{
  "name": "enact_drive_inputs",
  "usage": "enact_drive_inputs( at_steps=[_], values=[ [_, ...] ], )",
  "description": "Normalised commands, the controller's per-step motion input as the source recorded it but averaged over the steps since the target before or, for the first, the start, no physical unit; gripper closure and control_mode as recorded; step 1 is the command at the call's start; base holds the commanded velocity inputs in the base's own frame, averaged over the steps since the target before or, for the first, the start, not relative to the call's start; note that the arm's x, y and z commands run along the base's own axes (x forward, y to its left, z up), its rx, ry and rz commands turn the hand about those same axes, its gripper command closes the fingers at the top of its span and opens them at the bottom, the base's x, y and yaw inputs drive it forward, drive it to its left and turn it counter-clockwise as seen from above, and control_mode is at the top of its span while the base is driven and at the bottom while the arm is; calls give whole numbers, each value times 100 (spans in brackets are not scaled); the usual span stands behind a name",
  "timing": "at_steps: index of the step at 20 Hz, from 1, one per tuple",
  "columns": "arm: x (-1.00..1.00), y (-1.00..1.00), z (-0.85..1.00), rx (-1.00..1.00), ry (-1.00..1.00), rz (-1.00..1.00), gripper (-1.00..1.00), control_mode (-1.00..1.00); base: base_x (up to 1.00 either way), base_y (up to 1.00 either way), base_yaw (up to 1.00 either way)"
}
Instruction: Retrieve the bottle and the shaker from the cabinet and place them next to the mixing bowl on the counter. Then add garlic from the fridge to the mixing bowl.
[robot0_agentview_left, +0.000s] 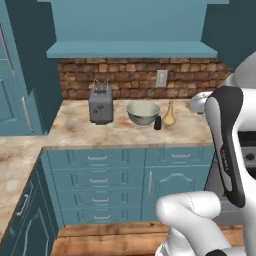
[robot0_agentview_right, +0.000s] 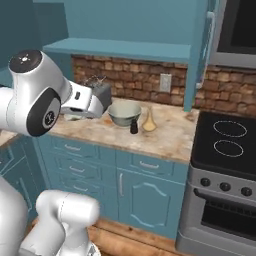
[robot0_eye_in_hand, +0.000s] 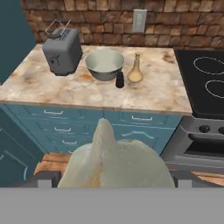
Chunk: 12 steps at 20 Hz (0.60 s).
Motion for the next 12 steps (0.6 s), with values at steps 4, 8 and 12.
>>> enact_drive_inputs(
  at_steps=[4,8,12],
  values=[
    [0,0,0,0,0,0,100,100,90,51,-20],
    [0,0,0,0,0,0,100,100,79,-5,-2],
    [0,0,0,0,0,0,100,100,83,-10,-17]
  ],
)
